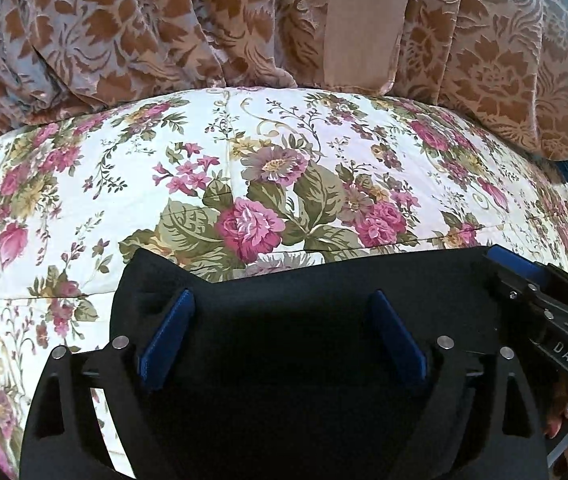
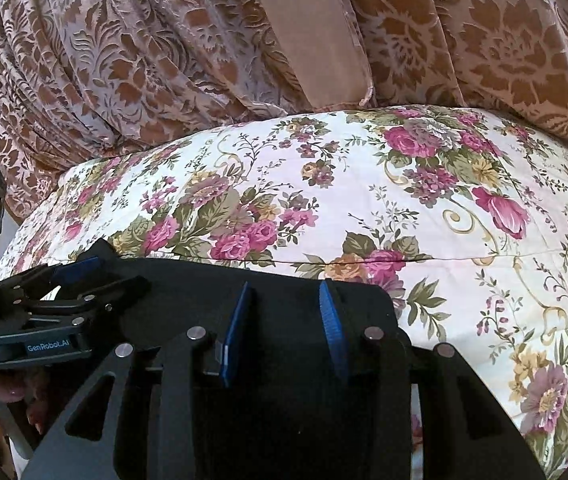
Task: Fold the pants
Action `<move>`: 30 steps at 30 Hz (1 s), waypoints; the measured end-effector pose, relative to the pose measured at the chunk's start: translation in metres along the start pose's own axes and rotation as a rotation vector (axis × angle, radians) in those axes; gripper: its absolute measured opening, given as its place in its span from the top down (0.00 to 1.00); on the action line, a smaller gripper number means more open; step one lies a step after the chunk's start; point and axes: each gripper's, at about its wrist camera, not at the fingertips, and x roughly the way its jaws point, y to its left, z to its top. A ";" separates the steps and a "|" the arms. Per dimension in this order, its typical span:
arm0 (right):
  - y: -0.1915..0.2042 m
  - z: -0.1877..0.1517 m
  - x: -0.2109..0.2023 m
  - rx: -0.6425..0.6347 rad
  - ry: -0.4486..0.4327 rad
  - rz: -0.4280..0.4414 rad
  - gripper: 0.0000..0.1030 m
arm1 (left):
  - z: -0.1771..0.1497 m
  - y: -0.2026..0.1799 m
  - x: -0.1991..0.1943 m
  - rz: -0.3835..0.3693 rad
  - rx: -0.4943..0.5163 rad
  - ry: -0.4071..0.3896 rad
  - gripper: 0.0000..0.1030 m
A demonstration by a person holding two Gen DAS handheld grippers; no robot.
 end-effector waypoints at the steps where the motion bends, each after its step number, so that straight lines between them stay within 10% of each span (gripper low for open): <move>1: -0.001 0.000 0.000 0.006 -0.005 0.005 0.66 | -0.001 0.000 0.000 -0.001 -0.001 -0.004 0.13; 17: 0.003 -0.015 -0.028 -0.011 -0.119 0.034 0.65 | -0.019 -0.003 -0.035 0.035 0.023 -0.108 0.13; 21: 0.008 -0.020 -0.041 -0.032 -0.134 -0.008 0.37 | -0.030 -0.005 -0.049 0.075 0.044 -0.123 0.12; 30: 0.004 -0.050 -0.064 -0.021 -0.112 -0.035 0.35 | -0.057 0.005 -0.064 0.076 -0.014 -0.119 0.12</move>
